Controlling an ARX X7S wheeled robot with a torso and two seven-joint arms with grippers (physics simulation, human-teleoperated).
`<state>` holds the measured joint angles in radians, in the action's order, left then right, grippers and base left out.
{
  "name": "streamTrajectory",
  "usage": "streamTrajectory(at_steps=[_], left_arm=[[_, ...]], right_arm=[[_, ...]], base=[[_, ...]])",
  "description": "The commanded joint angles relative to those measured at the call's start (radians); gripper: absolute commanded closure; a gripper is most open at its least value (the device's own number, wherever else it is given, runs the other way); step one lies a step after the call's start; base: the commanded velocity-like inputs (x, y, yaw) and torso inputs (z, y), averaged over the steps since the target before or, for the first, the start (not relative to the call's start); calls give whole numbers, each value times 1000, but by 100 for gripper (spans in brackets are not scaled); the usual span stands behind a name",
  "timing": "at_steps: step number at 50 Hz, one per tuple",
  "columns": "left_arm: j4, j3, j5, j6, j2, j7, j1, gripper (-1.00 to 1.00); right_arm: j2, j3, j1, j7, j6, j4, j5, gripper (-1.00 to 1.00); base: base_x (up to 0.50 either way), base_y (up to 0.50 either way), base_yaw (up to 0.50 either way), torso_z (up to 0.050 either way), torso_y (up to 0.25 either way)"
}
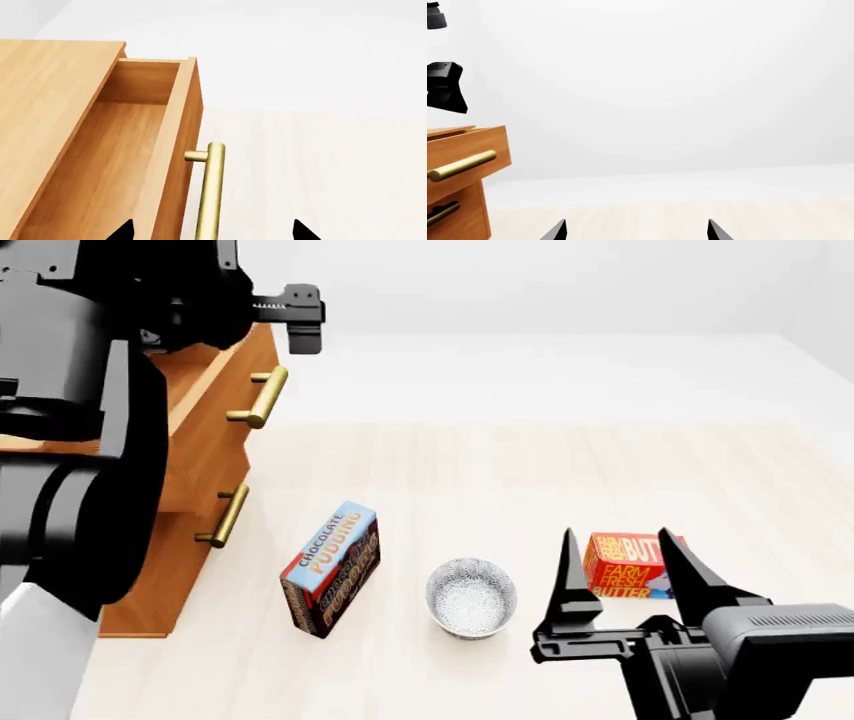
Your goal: Put the bowl in the top drawer of the cabinet.
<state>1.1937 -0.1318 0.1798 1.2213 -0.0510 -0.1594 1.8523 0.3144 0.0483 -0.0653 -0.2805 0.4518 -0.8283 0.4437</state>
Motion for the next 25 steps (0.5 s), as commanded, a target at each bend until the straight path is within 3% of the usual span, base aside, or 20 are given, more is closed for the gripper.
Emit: streamTrajectory(at_steps=[1,25], left_arm=[[115,225,-156,98,15,-26,49,-100],[115,140,-186,43,3,-43,36,-100]], right_arm=[[4,-7,-17,5,-39,21,0,-100],[17,0,-17,-5,-57,27,5,-100]], base=[[0,0,0,0,0],[0,0,0,0,0]])
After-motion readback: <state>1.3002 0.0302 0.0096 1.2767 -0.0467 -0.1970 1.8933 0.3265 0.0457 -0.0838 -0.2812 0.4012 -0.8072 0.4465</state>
